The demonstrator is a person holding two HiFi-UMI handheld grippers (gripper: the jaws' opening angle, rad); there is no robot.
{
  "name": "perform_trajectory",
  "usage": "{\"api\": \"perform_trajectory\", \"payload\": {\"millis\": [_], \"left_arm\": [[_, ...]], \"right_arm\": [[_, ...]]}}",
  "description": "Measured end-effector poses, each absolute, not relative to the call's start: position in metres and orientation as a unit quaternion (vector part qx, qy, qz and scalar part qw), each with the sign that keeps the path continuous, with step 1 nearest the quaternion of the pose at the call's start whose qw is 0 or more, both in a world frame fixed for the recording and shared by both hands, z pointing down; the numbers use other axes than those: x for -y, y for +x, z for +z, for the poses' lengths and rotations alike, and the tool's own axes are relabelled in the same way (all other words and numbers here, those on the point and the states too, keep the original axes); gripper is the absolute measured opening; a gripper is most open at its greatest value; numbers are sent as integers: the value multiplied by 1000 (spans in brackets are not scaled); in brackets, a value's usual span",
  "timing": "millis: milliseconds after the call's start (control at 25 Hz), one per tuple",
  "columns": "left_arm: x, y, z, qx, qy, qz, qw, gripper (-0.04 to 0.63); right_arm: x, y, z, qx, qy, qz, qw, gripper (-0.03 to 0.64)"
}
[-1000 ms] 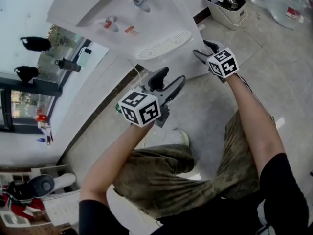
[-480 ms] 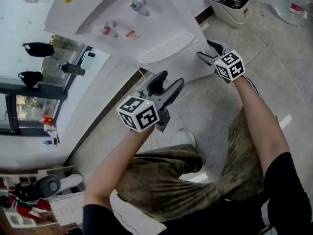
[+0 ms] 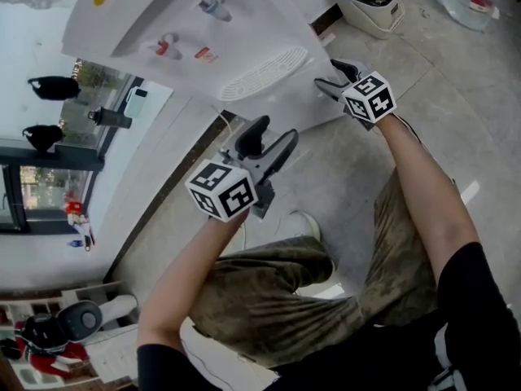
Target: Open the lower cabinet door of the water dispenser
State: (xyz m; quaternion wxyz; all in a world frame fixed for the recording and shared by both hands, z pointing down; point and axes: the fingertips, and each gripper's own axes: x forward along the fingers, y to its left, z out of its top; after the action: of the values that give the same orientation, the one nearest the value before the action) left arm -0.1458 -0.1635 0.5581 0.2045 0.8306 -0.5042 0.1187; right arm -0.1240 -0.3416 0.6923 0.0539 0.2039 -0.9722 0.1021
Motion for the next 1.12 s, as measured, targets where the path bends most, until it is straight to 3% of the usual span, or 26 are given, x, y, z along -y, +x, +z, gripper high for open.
{"api": "perform_trajectory", "payload": {"millis": [600, 960, 1120], "left_arm": [[183, -116, 560, 478, 847, 104, 207, 279], [184, -113, 562, 478, 846, 107, 209, 279], [186, -119, 561, 488, 840, 102, 214, 279]], "right_arm": [[317, -108, 694, 975, 181, 87, 89, 262], [311, -103, 692, 977, 154, 125, 73, 262], [310, -97, 694, 981, 146, 96, 87, 208]]}}
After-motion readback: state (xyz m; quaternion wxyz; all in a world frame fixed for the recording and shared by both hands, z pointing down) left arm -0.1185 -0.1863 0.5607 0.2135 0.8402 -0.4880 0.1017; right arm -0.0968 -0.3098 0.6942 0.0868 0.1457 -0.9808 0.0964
